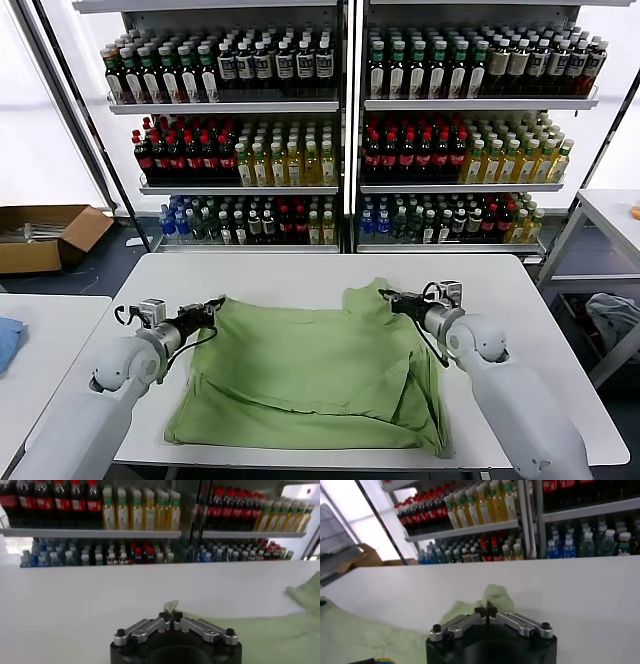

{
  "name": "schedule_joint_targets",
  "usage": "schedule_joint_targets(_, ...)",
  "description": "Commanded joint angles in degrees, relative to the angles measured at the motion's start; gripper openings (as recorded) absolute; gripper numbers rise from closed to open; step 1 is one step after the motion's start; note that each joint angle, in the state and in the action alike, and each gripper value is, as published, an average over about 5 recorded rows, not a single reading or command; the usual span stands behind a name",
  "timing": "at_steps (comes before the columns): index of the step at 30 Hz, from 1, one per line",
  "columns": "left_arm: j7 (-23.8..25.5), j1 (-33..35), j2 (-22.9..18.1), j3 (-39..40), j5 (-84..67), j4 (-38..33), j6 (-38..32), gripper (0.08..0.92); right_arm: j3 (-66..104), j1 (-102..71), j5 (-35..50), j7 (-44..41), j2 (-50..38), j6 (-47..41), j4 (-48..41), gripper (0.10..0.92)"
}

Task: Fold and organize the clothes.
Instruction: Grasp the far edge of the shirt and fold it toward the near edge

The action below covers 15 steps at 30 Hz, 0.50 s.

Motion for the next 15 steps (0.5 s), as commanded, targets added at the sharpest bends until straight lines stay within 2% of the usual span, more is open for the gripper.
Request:
schedule_joint_targets(1, -2.0, 11.8, 1.6, -7.5, -2.5, -14.2, 0.0, 0.089, 8.4, -15.9, 3.3, 1.0, -3.2, 0.5, 17.5, 0.106)
schedule_joint_targets(15, -1.2, 29.3, 3.7, -18.1, -4.9, -21.8, 0.3, 0.089, 20.7, -38.2, 1.3, -0.2, -1.1, 1.0, 32.8, 0.106)
